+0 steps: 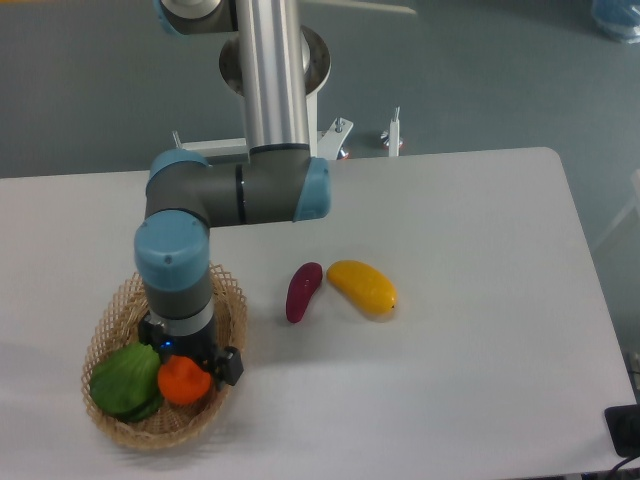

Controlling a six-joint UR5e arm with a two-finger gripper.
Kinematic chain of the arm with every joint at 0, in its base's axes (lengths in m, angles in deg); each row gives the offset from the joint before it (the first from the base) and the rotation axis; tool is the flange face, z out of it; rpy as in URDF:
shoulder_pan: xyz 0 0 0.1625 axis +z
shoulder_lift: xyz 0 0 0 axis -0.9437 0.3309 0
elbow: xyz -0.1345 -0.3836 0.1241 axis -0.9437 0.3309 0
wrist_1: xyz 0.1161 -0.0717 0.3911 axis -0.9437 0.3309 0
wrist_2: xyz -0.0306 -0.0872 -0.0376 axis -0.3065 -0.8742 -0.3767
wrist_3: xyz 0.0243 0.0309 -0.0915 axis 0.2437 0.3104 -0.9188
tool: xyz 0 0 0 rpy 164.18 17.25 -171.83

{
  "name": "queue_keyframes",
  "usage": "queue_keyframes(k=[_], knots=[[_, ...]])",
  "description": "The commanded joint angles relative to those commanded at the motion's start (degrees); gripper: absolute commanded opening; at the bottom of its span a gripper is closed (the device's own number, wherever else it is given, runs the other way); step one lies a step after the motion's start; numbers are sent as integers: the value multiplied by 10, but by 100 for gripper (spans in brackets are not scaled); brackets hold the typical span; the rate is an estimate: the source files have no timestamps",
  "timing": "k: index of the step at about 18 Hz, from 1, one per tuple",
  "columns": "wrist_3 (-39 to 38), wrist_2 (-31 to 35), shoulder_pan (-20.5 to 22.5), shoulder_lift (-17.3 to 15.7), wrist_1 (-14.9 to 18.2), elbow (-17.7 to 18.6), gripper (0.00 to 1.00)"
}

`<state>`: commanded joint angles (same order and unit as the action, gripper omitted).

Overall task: Pick up the orange from the basket
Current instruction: 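Close the gripper around the orange inside the basket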

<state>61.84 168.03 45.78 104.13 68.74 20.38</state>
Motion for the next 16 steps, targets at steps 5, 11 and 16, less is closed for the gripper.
queue_keyframes(k=[5, 11, 16], knots=[[2, 3, 0, 14, -3, -3, 100], [2, 29, -11, 25, -4, -4, 98], [2, 33, -11, 21, -5, -7, 43]])
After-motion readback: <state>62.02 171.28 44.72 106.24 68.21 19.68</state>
